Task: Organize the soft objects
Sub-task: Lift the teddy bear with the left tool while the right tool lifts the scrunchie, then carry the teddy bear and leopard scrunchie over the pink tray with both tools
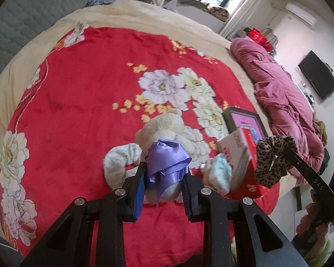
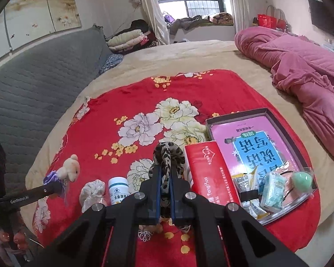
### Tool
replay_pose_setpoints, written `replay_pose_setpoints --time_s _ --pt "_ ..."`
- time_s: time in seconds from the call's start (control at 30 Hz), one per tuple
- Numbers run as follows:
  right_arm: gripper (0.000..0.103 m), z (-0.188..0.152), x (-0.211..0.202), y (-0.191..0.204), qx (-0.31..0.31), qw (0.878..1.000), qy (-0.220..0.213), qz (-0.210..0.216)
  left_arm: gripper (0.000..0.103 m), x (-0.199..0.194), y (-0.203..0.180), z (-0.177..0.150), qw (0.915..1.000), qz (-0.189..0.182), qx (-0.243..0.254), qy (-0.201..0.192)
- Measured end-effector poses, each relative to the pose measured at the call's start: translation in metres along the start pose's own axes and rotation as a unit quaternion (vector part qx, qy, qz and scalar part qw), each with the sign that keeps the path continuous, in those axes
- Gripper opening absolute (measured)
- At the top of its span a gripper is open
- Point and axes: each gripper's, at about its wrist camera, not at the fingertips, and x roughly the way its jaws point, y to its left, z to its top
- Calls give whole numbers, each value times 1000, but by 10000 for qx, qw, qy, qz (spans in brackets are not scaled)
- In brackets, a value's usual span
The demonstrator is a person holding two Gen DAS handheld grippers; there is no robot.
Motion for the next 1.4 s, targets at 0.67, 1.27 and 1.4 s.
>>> replay_pose_setpoints --time_s 0.67,1.27,1.4 --pt "6 7 -53 -68 594 9968 -510 -181 29 5 -114 -6 9952 -353 912 21" --pt "6 16 -80 -152 1253 9858 -916 -644 29 47 -245 -8 9769 -870 1927 298" --pt "6 17 -80 -167 1362 9841 -935 -648 29 62 -263 -10 9738 -929 2044 358"
